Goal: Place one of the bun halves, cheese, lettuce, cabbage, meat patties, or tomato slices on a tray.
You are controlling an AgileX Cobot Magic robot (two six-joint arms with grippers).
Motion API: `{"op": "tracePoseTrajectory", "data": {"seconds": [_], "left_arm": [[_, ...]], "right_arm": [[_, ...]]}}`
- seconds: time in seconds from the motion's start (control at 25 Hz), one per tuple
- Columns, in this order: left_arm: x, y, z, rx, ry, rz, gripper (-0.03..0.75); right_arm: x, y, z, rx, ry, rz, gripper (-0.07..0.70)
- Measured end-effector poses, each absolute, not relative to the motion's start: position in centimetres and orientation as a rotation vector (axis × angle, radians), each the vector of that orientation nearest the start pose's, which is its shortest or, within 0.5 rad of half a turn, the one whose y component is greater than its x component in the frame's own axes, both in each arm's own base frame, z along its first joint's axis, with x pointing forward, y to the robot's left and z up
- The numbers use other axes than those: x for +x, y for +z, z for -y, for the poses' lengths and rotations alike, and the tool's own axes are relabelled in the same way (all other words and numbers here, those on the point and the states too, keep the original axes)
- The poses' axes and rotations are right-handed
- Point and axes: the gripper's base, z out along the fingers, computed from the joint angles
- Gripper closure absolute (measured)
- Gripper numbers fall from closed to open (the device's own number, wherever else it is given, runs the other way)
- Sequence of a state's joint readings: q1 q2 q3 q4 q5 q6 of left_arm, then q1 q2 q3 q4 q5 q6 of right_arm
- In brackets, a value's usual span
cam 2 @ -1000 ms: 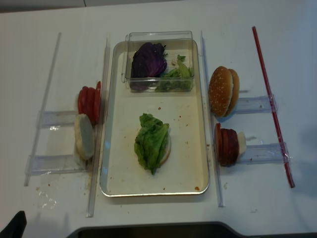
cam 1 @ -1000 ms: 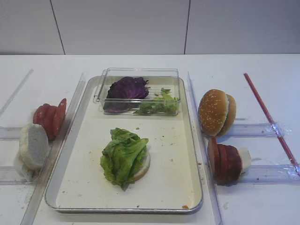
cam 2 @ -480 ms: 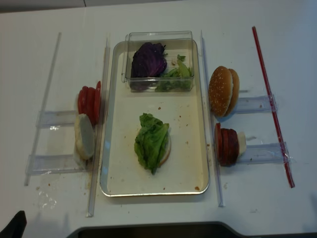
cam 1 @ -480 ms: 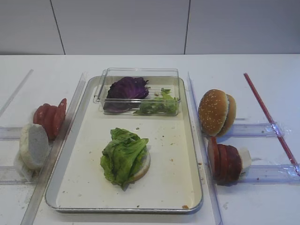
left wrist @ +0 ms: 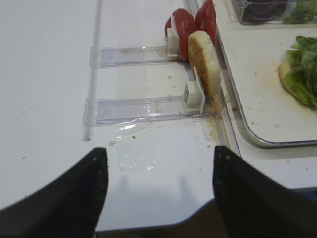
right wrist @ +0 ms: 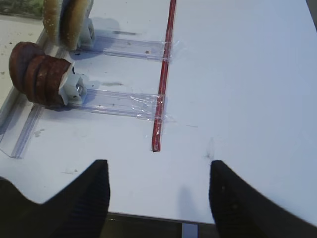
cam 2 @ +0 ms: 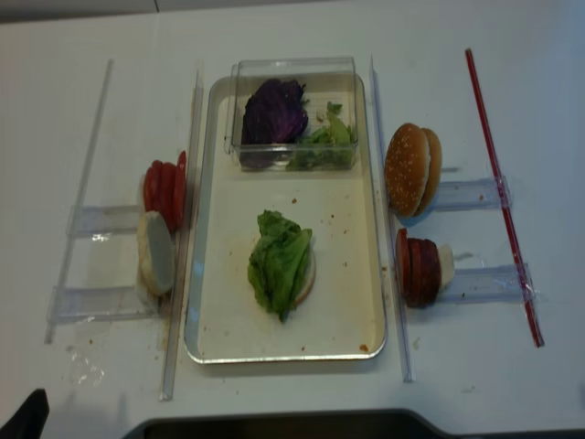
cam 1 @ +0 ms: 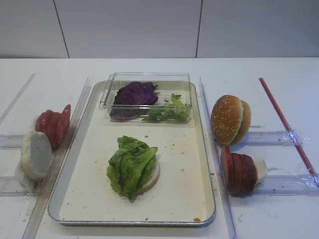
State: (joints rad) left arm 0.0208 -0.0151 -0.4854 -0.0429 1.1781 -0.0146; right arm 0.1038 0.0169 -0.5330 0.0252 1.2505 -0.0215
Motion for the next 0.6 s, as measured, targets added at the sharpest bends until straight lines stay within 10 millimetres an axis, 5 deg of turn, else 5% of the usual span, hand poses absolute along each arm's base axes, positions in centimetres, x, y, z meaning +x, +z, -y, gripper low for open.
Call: {"op": "tracePoseTrajectory", "data": {"seconds": [0.6], "left_arm": [[-1.09,26.40,0.38,-0.033,-0.049,-2.160,0.295]], "right_arm": [[-1.33,26.65,-0.08,-0.148,0.073,-2.156,0.174]]}}
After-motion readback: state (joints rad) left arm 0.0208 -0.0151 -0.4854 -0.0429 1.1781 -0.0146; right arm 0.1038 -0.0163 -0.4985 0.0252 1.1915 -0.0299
